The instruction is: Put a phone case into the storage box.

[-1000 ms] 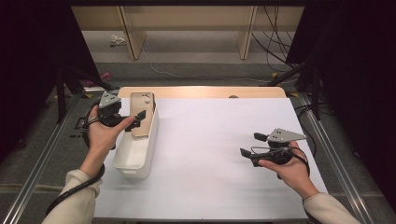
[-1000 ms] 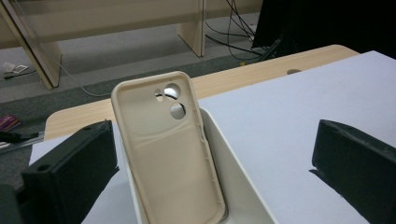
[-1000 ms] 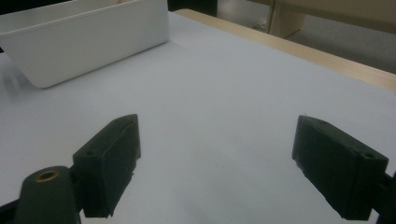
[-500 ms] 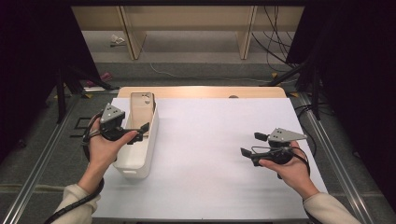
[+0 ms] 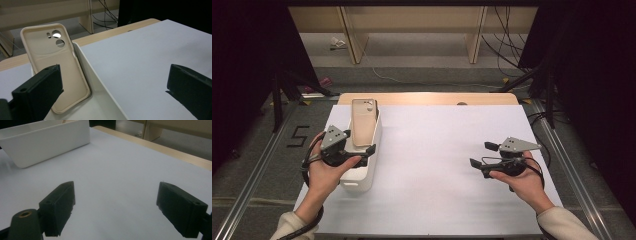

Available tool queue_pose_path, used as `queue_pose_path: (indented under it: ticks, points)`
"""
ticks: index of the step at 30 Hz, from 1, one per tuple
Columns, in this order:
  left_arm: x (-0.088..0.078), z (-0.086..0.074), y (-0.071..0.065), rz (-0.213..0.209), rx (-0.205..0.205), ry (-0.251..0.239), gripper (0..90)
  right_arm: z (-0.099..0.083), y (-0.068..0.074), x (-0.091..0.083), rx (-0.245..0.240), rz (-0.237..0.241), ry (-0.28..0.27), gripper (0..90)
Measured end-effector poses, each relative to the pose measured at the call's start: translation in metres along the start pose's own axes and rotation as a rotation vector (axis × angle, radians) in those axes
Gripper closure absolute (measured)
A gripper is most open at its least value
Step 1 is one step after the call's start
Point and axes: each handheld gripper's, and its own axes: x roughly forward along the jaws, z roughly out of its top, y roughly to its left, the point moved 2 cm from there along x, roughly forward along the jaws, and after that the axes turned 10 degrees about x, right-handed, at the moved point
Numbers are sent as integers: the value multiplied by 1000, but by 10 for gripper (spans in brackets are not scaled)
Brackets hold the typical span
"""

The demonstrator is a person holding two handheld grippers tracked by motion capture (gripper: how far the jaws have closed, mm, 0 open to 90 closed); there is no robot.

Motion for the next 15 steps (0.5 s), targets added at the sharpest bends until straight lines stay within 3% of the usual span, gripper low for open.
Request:
queue_pose_path:
  ticks: [9, 15]
  points:
    - [-7, -11, -16, -13, 17, -20, 0, 0, 0, 0, 2, 0, 0, 163]
    - [-11, -17, -25, -5, 52, -11, 0, 0, 0, -1, 1, -3, -3, 162]
